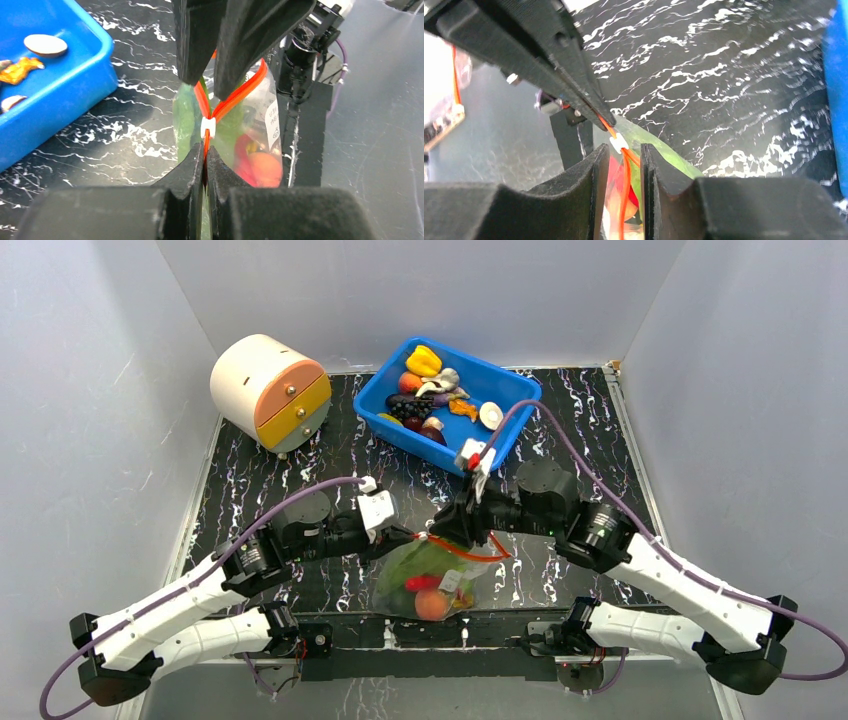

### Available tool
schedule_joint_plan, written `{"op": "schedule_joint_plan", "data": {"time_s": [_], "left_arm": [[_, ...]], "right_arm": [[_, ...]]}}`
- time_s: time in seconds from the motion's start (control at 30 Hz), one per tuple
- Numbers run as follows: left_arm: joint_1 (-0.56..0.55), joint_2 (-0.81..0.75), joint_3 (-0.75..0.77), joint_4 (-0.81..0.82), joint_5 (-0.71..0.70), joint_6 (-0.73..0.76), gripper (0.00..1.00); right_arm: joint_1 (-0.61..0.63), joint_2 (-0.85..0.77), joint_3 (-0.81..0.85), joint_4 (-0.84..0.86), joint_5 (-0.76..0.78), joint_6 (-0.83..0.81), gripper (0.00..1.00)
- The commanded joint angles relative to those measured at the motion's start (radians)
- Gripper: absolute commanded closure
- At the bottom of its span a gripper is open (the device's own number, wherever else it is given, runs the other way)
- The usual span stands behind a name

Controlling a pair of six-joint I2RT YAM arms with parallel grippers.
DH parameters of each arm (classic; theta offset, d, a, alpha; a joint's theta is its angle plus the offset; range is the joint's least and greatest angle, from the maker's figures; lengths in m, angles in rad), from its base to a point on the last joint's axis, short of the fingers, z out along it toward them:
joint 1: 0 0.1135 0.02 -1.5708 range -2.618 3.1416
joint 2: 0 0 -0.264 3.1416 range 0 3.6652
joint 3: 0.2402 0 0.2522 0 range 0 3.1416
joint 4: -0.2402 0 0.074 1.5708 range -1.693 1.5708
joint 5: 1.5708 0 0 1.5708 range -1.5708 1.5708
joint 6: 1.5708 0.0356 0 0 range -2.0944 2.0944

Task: Place the food in the zip-top bag and seal the zipper
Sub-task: Zip the zipper food storage bag at the center of the board.

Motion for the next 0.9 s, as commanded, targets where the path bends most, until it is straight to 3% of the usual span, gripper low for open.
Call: {"op": "schedule_joint_plan", "data": {"time_s": [0.0,0.13,0.33,0.53,0.87], "left_arm": [[-0.001,-0.004,0.098,0.108,-0.081,0.045,1.00],[-0.001,0.017,0.097,0.151,-0.082,0.062,1.00],[-0.001,0.012,0.064,0.184,-0.064,0.029,1.00],[-0.001,-0.001,0.070,0.166,-0.086,0.031,1.00],[-0.001,-0.007,0.054,0.183,-0.085,0.019,1.00]], "right_arm": [[-0.003,-0.024,0.151,-0.139,0.268,0.268,0.75],[-0.003,-0.024,0.204,-0.222,0.329,0.375,0.80],[-0.003,-0.022,0.139,-0.263,0.349,0.514,0.77],[-0.003,0.017,0.067,-0.249,0.188,0.489,0.74],[-0.003,0.072,-0.138,-0.155,0.207,0.467,0.84]]}}
